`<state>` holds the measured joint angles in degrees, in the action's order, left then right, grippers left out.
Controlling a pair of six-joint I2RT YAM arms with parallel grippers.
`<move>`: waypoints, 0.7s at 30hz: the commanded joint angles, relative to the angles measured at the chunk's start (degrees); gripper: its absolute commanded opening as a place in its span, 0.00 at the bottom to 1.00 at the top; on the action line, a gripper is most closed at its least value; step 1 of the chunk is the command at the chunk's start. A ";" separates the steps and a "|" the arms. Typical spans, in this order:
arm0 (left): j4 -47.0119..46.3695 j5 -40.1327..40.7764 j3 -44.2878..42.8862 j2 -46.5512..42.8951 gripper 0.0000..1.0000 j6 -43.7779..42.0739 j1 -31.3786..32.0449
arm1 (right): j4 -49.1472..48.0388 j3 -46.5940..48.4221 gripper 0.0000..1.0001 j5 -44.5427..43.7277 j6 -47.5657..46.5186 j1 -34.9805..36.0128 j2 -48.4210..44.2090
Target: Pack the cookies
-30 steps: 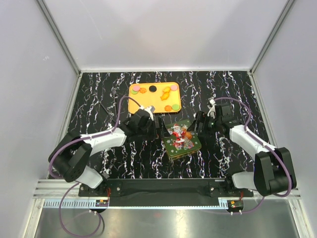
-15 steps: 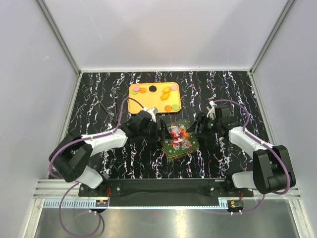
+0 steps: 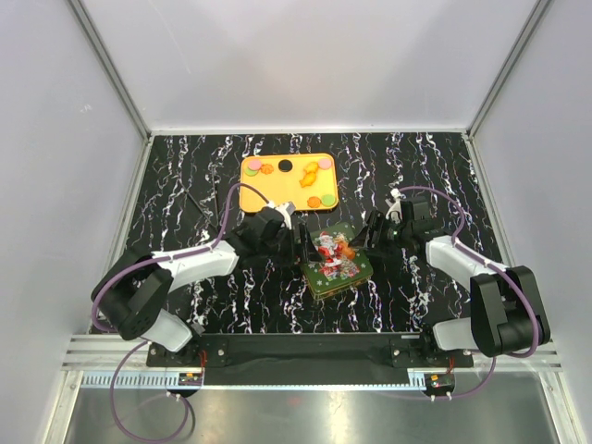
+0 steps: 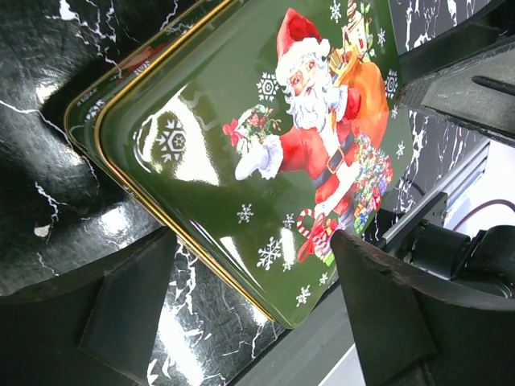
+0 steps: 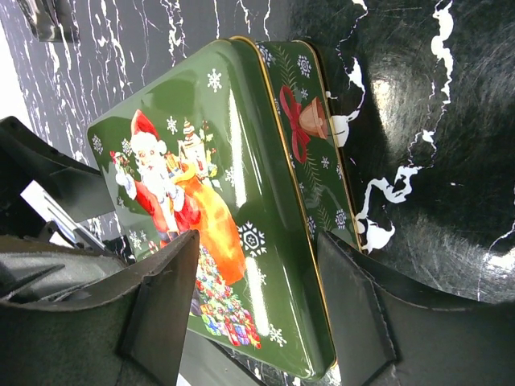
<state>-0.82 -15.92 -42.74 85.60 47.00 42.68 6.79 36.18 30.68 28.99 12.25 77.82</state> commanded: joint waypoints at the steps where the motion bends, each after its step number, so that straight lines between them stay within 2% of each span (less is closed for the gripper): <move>1: -0.16 -1.40 -2.43 -1.93 0.87 0.20 0.74 | -2.13 -0.41 0.68 1.41 0.45 0.23 -0.13; 14: 4.95 0.01 -3.31 -4.56 0.89 -1.30 0.65 | -0.81 -0.24 0.68 0.26 -0.43 0.14 -0.57; 21: 2.49 -1.48 -2.70 -2.38 0.89 -0.25 0.57 | -1.25 -0.24 0.68 0.61 -0.25 0.14 -0.48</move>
<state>4.21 -15.99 -44.10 82.96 46.54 43.11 6.68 35.97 30.72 28.97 12.27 77.82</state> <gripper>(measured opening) 0.887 0.678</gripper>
